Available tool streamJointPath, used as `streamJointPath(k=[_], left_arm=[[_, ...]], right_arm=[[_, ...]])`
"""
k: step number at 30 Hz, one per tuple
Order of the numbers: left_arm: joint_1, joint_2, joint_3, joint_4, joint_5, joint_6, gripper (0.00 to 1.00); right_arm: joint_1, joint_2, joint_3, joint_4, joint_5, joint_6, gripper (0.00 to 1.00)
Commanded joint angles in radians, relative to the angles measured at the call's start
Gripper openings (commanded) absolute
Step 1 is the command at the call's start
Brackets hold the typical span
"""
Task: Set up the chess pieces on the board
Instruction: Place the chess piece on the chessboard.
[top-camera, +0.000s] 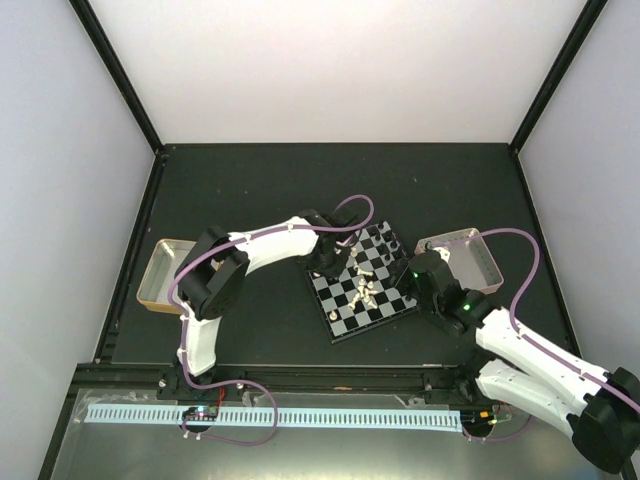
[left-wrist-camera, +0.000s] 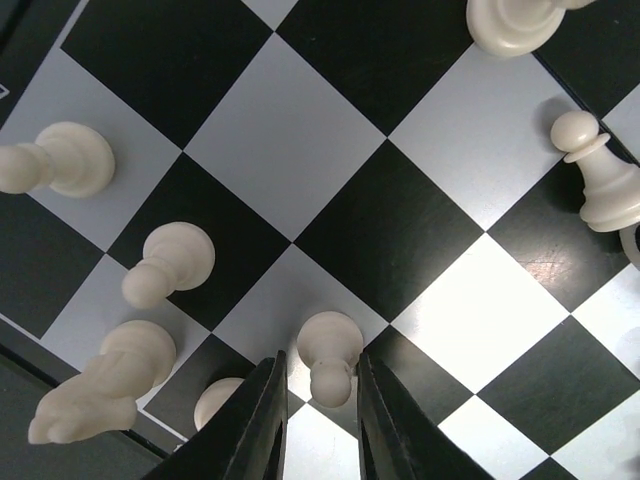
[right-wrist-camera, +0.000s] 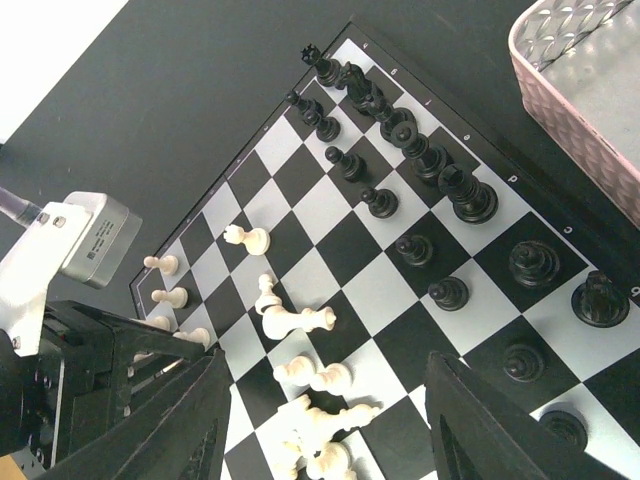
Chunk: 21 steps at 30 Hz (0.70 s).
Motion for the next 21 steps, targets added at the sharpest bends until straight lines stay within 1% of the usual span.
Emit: streamJointPath(k=[1,5,10,13,18,21], left_arm=[[0.007,-0.013,0.056,-0.028,-0.01,0.01,0.21],[0.006,-0.045,0.056,-0.023,0.0,0.008,0.21],[0.007,-0.116,0.048,-0.021,-0.004,0.003,0.28],[0.006,-0.184,0.026,-0.006,-0.01,-0.002,0.3],[0.008,-0.369,-0.085,0.052,-0.055,-0.026,0.32],[0.01,-0.529,-0.186,0.104,-0.105,-0.038,0.33]], right_arm=[[-0.006,-0.001,0.031,0.016,0.01,-0.015,0.55],[-0.006,0.002,0.034,0.016,0.008,-0.021,0.55],[-0.005,0.02,0.049,0.022,-0.012,-0.054,0.55],[-0.006,0.051,0.073,0.025,-0.034,-0.087,0.55],[-0.005,0.16,0.145,0.031,-0.081,-0.172,0.55],[-0.006,0.284,0.223,0.015,-0.1,-0.252,0.55]])
